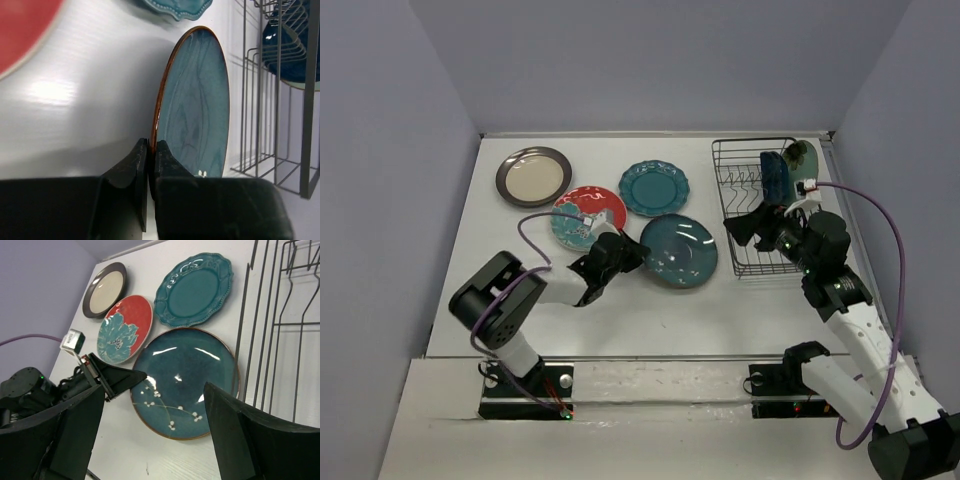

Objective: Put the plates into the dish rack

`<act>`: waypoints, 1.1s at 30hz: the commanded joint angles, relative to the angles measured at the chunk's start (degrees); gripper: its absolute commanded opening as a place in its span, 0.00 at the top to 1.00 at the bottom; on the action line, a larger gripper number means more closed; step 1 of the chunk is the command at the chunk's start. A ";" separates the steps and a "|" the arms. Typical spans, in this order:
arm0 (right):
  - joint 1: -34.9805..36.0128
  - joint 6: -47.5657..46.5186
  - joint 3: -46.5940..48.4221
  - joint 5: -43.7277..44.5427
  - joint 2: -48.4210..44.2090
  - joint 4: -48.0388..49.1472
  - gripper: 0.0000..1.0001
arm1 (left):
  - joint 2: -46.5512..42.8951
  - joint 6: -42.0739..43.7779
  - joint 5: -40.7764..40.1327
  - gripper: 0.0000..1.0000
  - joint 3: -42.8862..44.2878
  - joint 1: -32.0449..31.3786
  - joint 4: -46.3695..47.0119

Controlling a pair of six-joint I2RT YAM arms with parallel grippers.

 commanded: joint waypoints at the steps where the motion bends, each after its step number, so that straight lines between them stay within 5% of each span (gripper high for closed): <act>1: 0.46 -0.64 2.24 -5.50 0.17 1.16 0.14 | -16.02 5.90 -8.06 0.94 -4.92 -0.01 -5.22; 11: 1.95 -2.49 5.32 -16.06 6.22 0.27 0.09 | -52.94 10.92 -12.12 0.94 -3.18 0.35 -26.07; 18: 10.04 -4.07 9.01 -17.21 12.56 1.07 0.05 | -52.26 9.69 -3.60 0.94 1.91 0.43 -24.94; 25: 10.04 -4.86 7.43 -9.83 12.39 0.46 0.04 | -54.02 9.69 -0.95 0.94 2.71 0.43 -23.18; 33: 10.04 -4.34 6.03 -12.45 16.87 2.29 0.04 | -56.04 8.72 3.88 0.94 2.27 0.52 -19.40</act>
